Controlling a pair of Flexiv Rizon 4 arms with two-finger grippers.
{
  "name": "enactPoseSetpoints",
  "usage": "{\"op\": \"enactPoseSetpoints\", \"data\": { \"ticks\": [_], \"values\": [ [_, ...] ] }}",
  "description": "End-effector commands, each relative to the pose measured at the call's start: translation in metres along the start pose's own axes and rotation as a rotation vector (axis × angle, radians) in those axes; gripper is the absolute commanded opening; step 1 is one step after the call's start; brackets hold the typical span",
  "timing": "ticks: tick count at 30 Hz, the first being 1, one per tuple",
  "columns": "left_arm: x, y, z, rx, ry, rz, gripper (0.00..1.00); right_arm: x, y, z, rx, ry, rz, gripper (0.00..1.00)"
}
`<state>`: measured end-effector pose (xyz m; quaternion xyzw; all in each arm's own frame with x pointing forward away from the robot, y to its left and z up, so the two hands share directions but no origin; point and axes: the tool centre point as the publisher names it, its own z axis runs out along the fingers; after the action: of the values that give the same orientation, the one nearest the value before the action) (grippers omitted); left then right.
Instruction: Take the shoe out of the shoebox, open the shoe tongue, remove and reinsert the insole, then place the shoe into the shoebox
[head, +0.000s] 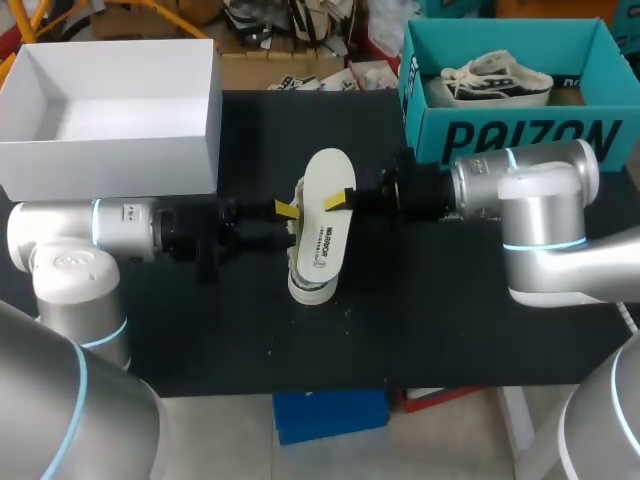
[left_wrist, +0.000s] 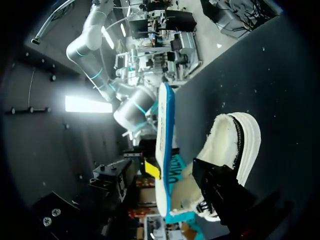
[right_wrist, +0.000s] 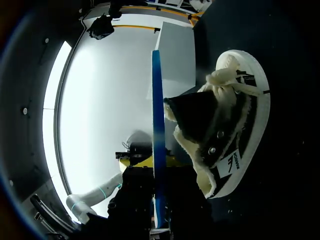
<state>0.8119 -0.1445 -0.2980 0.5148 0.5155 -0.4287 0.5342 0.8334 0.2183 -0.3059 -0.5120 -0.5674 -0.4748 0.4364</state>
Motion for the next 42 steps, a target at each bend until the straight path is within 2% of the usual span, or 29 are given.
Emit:
{"op": "enactPoseSetpoints", "data": {
  "ticks": [1,3,21,29,37,40,42],
  "values": [
    [0.005,0.009,0.015,0.006,-0.004,0.004,0.46,0.000,-0.001,0.001,-0.003,-0.002,0.000,0.00],
    [0.006,0.010,0.018,0.010,-0.004,0.003,0.40,0.000,-0.001,0.001,-0.003,-0.002,0.000,0.00],
    [0.004,0.013,0.036,0.051,-0.030,0.010,0.35,0.000,-0.001,0.001,-0.003,-0.002,0.000,0.00],
    [0.004,0.013,0.041,0.062,-0.035,0.009,0.24,0.000,-0.001,0.001,-0.003,-0.002,0.000,0.00],
    [0.004,0.014,0.047,0.070,-0.039,0.006,0.21,0.000,-0.001,0.001,-0.003,-0.002,0.000,0.00],
    [0.003,0.014,0.049,0.074,-0.043,0.006,0.07,0.000,-0.001,0.001,-0.003,-0.002,0.000,0.00],
    [0.003,0.014,0.051,0.076,-0.043,0.007,0.04,0.000,-0.001,0.001,-0.003,-0.002,0.000,0.00]
  ]
}}
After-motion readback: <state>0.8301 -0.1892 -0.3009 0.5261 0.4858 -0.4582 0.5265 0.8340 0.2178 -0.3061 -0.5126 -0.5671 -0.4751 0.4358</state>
